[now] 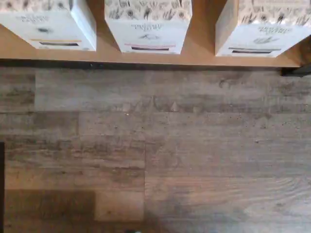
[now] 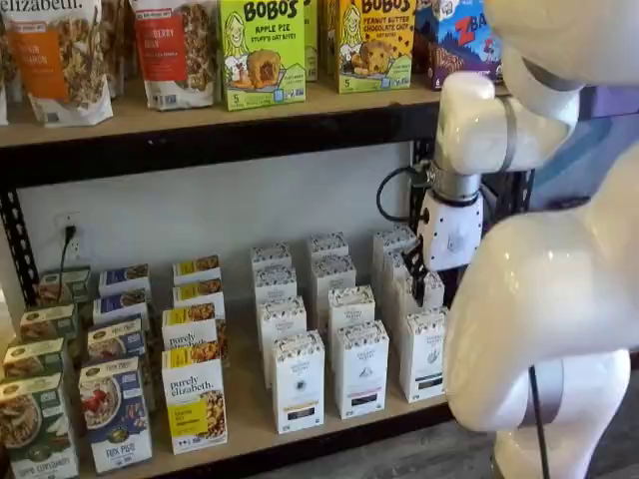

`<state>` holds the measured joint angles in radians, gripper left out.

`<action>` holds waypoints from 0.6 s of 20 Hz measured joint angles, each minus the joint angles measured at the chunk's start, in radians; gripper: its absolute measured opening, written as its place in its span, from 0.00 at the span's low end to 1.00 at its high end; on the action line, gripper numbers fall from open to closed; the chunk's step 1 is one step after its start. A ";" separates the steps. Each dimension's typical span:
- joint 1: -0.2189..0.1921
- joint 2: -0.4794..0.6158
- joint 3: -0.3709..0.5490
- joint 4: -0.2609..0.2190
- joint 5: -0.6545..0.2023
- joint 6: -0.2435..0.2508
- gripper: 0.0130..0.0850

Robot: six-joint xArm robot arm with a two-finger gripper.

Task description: Pick up the white box with a green strip in the middle, on the bottom shelf, the sixth box from the left

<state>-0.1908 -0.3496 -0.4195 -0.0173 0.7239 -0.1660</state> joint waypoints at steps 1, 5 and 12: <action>-0.002 0.034 0.003 -0.009 -0.038 0.005 1.00; -0.011 0.144 0.005 -0.015 -0.163 0.002 1.00; -0.019 0.357 -0.035 -0.047 -0.367 0.024 1.00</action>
<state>-0.2098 0.0078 -0.4546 -0.0647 0.3564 -0.1419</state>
